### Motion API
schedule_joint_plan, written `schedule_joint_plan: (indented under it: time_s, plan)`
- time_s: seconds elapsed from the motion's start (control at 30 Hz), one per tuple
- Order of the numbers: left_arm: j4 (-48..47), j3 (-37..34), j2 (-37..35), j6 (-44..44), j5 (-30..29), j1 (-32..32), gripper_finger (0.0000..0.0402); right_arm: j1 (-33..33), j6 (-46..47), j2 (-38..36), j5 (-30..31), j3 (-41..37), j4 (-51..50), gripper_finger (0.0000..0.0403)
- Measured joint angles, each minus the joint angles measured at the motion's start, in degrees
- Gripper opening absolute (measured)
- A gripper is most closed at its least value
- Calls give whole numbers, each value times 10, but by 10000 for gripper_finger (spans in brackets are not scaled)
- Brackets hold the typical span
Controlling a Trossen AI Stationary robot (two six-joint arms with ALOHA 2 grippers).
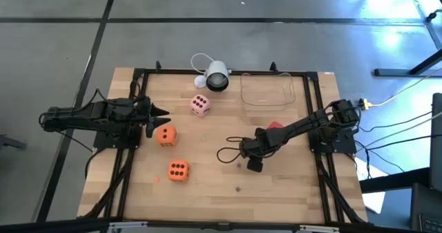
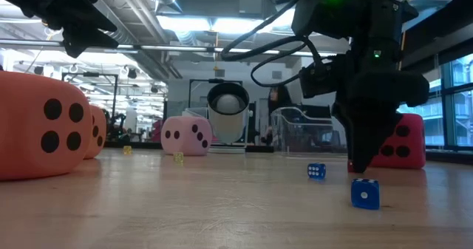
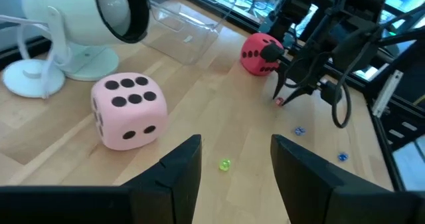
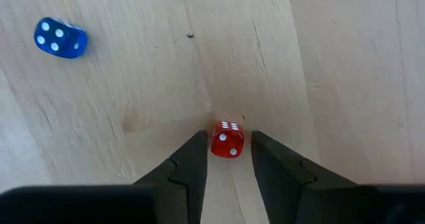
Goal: Pick & Place Dice
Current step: Put the small red dice into the transparent container
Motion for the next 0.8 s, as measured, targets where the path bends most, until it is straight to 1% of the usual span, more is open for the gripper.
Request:
schedule_joint_plan:
  time_s: [0.17,0.2,0.57,0.67,0.8]
  plan:
    - [0,0,0,0,7,0,176,-1,-8,-2,-8,0,0,51]
    - [0,0,0,0,7,0,176,-2,-10,-2,-11,0,0,46]
    - [0,0,0,0,7,0,176,0,2,-4,-7,6,-4,47]
    - [0,0,0,0,7,0,176,-1,-7,1,-13,32,-16,47]
    - [4,0,0,-15,8,0,176,-4,0,1,-24,74,-7,47]
